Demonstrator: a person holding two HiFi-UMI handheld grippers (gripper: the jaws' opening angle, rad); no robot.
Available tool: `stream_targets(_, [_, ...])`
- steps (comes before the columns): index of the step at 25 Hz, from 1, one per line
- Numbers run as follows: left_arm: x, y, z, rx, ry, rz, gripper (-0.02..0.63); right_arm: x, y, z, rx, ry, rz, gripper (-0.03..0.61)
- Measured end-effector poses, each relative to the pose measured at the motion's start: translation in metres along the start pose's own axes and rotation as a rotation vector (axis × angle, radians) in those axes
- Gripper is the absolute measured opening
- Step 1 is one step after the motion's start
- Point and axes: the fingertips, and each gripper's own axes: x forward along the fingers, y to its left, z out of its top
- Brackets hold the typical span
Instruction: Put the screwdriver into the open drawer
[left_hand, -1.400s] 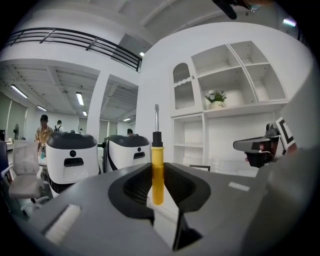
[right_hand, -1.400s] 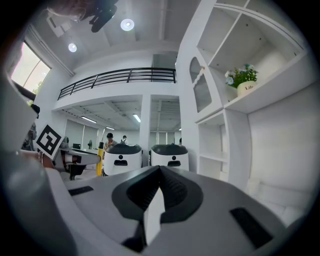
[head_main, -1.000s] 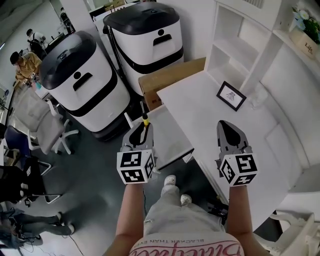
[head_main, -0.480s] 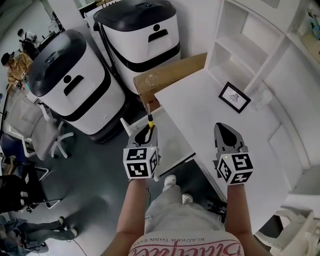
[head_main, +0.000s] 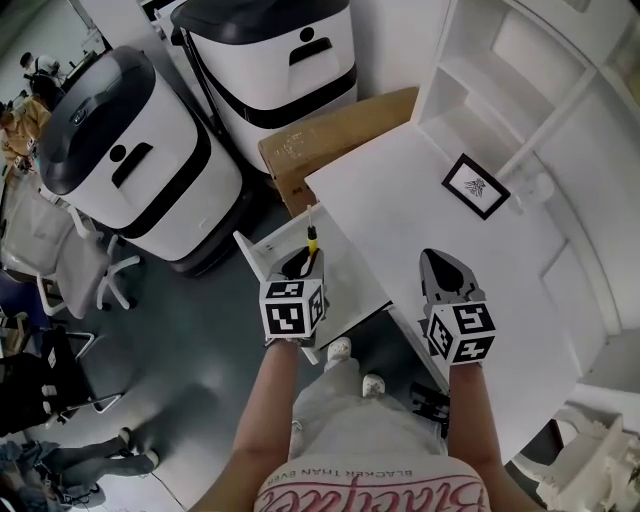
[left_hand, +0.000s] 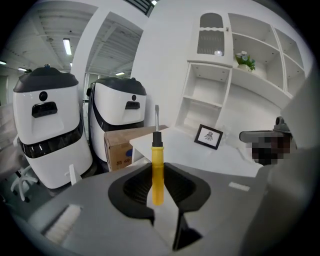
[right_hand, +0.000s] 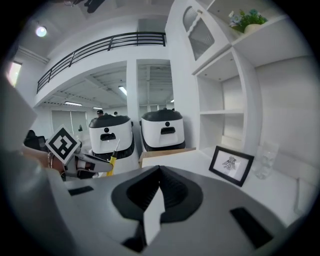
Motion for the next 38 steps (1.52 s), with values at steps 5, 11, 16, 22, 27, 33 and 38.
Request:
stream_targets(5, [0.018,0.004,-0.023,-0.037,0.073,-0.005,0.081,0.010,-0.003,-0.018,0.008,0.056,0.003,0.006])
stream_targets(11, [0.039,0.007,-0.065,-0.106,0.192,-0.006,0.080,0.015,-0.009,-0.040,0.022,0.116,-0.001,0.006])
stream_targets(16, [0.049,0.010,-0.094,-0.162,0.278,0.005,0.080,0.016,-0.013,-0.050,0.028,0.147,-0.006,0.006])
stream_targets(22, [0.063,0.015,-0.119,-0.208,0.359,0.015,0.080,0.018,-0.012,-0.060,0.029,0.179,-0.014,0.006])
stream_targets(27, [0.078,0.019,-0.136,-0.241,0.423,0.010,0.080,0.021,-0.010,-0.067,0.027,0.203,-0.021,0.006])
stream_targets(33, [0.096,0.025,-0.160,-0.289,0.498,-0.002,0.080,0.027,-0.004,-0.074,0.015,0.235,-0.035,0.006])
stream_targets(38, [0.111,0.032,-0.175,-0.309,0.562,0.001,0.080,0.037,0.001,-0.079,0.023,0.256,-0.046,0.006])
